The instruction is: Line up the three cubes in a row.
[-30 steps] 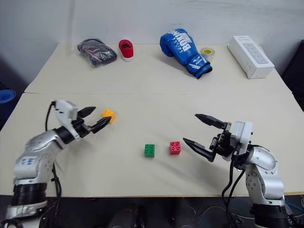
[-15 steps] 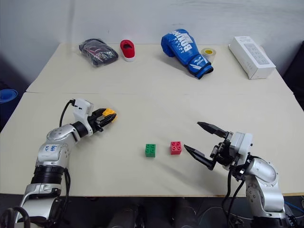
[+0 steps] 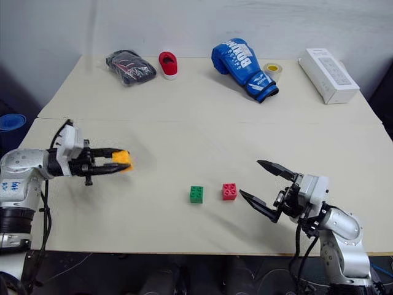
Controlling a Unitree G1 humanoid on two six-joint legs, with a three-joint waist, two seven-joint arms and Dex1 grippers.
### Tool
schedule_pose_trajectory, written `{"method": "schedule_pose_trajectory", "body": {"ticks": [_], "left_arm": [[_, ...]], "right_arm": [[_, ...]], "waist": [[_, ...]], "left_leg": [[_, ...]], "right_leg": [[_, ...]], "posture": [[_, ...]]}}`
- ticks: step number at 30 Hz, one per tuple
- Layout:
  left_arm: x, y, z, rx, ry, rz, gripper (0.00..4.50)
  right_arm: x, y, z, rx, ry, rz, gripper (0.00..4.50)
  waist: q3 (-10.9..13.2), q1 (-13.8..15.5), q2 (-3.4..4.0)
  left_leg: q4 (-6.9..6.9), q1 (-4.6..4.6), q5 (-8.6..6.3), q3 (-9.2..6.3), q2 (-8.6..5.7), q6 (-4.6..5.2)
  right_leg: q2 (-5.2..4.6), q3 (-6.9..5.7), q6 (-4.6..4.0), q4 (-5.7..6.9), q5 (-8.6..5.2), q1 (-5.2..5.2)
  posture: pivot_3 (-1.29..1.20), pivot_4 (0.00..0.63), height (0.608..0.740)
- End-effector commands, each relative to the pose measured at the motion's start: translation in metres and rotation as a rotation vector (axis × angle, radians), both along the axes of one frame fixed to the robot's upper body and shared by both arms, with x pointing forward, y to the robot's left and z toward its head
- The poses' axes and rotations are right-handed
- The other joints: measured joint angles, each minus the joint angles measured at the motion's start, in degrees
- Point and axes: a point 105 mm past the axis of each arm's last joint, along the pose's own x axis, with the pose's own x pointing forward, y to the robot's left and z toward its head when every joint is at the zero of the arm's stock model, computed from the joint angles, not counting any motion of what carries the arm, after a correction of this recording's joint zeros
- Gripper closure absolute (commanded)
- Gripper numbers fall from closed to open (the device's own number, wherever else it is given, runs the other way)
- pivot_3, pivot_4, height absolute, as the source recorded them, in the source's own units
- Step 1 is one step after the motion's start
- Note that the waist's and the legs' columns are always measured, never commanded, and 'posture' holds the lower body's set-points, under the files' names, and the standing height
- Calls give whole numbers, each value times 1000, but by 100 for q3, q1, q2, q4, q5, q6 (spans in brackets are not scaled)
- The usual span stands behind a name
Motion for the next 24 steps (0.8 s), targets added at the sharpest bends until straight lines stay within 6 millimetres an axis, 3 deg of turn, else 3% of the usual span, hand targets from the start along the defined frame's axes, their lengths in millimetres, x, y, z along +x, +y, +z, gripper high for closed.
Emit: {"method": "schedule_pose_trajectory", "body": {"ticks": [1,6,22,24], "left_arm": [[-25,-23,-8,66,-9,-238,2997],[-29,-36,-34,107,-3,-317,2997],[-6,-44,-54,74,36,-262,2997],[-7,-45,-55,74,48,-260,2242]], "right_arm": [[-6,-4,8,-29,-13,32,0],[-11,2,12,-41,3,59,0],[-10,14,24,-78,25,82,0],[-10,13,24,-80,27,82,0]], "waist": [[0,-25,0],[0,-37,0],[0,-19,-1],[0,-22,-1]], "left_leg": [[0,0,0,0,1,0],[0,0,0,1,6,0],[6,-6,-1,-1,3,10],[6,-6,-1,-1,3,10]], "right_leg": [[1,0,0,0,0,-1],[7,1,0,2,0,-2],[5,-5,2,-1,1,-2],[5,-6,2,0,1,-2]], "posture": [[0,150,740],[0,150,740],[0,150,740],[0,150,740]]}}
